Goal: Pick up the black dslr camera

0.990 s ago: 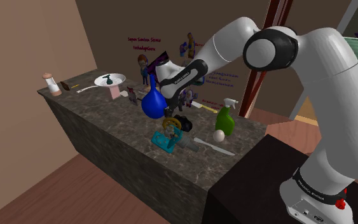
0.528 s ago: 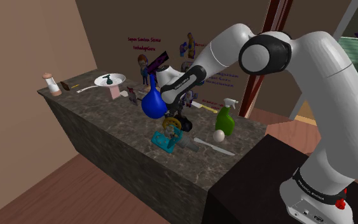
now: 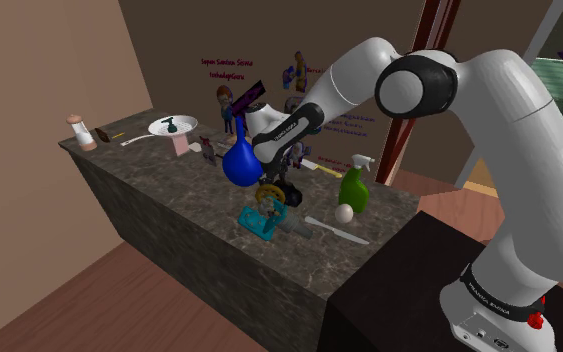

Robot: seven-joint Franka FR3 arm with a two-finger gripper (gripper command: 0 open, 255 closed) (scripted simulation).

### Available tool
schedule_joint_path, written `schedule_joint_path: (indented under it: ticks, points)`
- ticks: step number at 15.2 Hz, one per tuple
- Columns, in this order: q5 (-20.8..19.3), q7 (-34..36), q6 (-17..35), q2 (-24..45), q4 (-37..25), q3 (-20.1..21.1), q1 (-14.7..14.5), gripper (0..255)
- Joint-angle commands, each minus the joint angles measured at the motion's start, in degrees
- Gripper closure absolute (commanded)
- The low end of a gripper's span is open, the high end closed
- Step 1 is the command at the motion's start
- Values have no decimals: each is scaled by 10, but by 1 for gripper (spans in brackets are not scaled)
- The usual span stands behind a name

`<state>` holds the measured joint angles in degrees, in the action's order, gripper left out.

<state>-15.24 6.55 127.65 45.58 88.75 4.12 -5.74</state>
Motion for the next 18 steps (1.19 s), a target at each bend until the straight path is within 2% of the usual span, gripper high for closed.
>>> schedule_joint_path:
  ticks: [1, 18]
  points:
    - [0, 0, 1, -2, 4, 0, 0, 255]
    - [12, -16, -70, -78, 8, 9, 4, 255]
